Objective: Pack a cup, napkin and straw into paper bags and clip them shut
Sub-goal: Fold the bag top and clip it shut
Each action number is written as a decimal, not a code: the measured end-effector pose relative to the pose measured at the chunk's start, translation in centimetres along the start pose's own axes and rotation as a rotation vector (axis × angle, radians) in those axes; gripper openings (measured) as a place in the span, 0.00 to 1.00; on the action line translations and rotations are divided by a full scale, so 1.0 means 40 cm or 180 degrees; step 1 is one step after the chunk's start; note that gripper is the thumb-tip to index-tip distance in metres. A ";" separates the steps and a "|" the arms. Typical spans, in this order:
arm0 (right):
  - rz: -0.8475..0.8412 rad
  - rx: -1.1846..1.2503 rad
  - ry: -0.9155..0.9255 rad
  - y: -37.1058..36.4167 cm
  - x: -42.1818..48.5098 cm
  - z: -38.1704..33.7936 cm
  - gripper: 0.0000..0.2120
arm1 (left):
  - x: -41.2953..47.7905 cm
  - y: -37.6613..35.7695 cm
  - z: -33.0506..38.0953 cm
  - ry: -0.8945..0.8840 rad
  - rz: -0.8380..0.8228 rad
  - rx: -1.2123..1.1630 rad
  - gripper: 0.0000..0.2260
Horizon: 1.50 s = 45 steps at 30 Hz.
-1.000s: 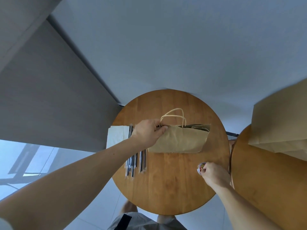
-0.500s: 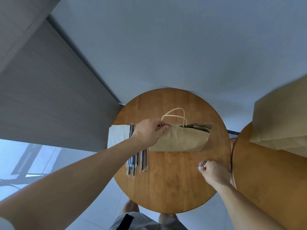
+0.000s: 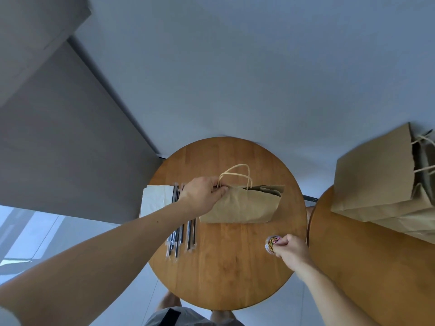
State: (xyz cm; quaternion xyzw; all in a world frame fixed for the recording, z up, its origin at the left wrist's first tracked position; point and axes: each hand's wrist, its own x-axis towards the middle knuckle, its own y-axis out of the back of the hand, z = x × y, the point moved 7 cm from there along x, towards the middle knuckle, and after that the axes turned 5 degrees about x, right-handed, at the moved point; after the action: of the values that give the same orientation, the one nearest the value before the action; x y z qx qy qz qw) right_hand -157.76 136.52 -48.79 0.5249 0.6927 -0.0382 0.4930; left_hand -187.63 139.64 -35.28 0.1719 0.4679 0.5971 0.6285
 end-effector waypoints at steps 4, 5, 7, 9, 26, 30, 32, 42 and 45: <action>-0.0365 0.0637 0.0346 0.002 -0.043 -0.082 0.07 | 0.004 0.002 0.002 -0.0040 -0.0024 0.0021 0.10; -0.0400 0.0808 0.0466 0.002 -0.057 -0.116 0.09 | 0.004 0.003 0.003 -0.0054 -0.0025 0.0030 0.10; -0.0398 0.1120 0.0731 0.003 -0.086 -0.193 0.12 | 0.006 0.003 0.003 -0.0072 -0.0047 0.0012 0.10; -0.0376 0.1249 0.1091 0.001 -0.117 -0.279 0.11 | 0.008 0.005 0.005 -0.0097 -0.0061 0.0003 0.09; -0.0055 0.0909 0.1838 -0.041 -0.164 -0.504 0.17 | 0.026 0.023 0.021 -0.0258 -0.0109 0.0145 0.08; 0.0088 0.0870 0.2061 -0.029 -0.176 -0.513 0.16 | 0.028 0.026 0.031 -0.0309 -0.0099 0.0185 0.09; 0.0184 0.0909 0.2114 -0.021 -0.177 -0.514 0.14 | 0.029 0.026 0.032 -0.0317 -0.0077 0.0216 0.09; 0.0316 0.0538 0.2600 -0.016 -0.198 -0.541 0.19 | 0.037 0.023 0.033 -0.0263 -0.0075 0.0104 0.09; 0.0345 0.0234 0.2734 -0.020 -0.200 -0.559 0.13 | 0.037 0.023 0.035 -0.0281 -0.0069 0.0180 0.08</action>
State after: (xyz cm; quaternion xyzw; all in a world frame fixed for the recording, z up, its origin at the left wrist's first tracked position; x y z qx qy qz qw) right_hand -173.07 143.41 -31.94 0.5460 0.8046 0.1850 0.1424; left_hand -187.29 141.70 -34.42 0.2107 0.4581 0.5686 0.6499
